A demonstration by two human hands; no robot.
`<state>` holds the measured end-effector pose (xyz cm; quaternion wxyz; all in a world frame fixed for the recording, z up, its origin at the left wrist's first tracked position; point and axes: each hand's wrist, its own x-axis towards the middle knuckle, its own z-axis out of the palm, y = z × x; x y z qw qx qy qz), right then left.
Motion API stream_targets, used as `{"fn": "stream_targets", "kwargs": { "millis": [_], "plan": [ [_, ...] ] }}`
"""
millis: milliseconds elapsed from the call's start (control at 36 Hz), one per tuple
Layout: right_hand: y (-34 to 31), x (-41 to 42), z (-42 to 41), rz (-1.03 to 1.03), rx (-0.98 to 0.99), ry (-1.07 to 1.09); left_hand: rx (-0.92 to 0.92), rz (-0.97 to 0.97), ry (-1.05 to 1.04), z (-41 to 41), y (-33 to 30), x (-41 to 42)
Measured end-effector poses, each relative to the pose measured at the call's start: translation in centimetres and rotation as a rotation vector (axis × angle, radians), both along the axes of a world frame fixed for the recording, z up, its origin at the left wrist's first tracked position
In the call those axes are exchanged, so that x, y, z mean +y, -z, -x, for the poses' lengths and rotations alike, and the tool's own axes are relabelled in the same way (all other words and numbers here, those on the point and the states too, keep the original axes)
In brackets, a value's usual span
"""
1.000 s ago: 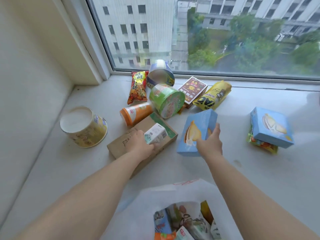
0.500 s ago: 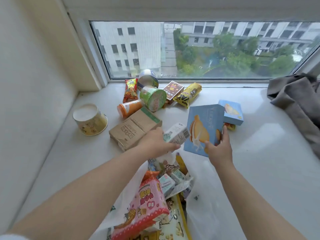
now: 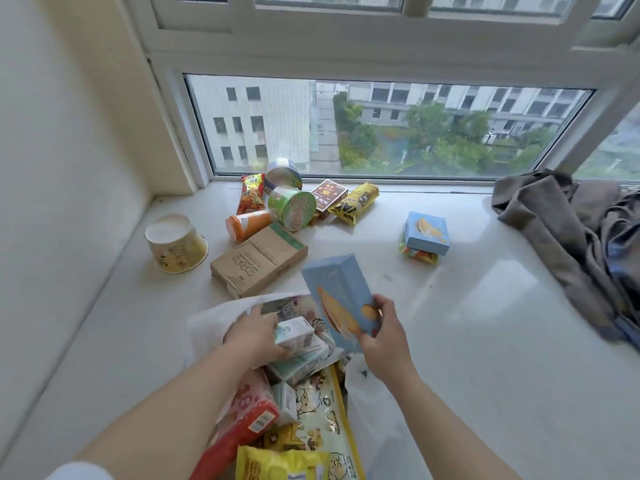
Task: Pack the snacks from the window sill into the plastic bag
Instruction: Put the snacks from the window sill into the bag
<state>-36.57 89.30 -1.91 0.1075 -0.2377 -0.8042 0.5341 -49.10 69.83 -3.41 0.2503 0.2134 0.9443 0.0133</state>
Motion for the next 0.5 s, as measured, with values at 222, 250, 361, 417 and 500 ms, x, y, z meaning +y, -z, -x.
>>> {"fn": "stream_targets", "kwargs": {
  "millis": [222, 250, 361, 417, 500],
  "plan": [
    [1.1, -1.9, -1.6, -0.348, -0.257, -0.256, 0.227, 0.139, 0.097, 0.7, -0.2, -2.4],
    [1.0, -2.1, -1.6, -0.411, -0.305, -0.283, 0.225, 0.166, 0.088, 0.9, -0.1, -3.0],
    [0.3, -3.5, -1.0, -0.603, -0.425, -0.274, 0.142, 0.198, 0.070, 1.4, 0.2, -5.2],
    [0.1, -4.6, -0.7, -0.726, -0.436, -0.259, 0.137, 0.146, 0.102, 1.1, 0.7, -5.8],
    [1.1, -6.5, -0.6, -0.875, -0.486, -0.348, 0.095, 0.069, 0.117, 0.4, 1.8, -6.2]
  ]
}}
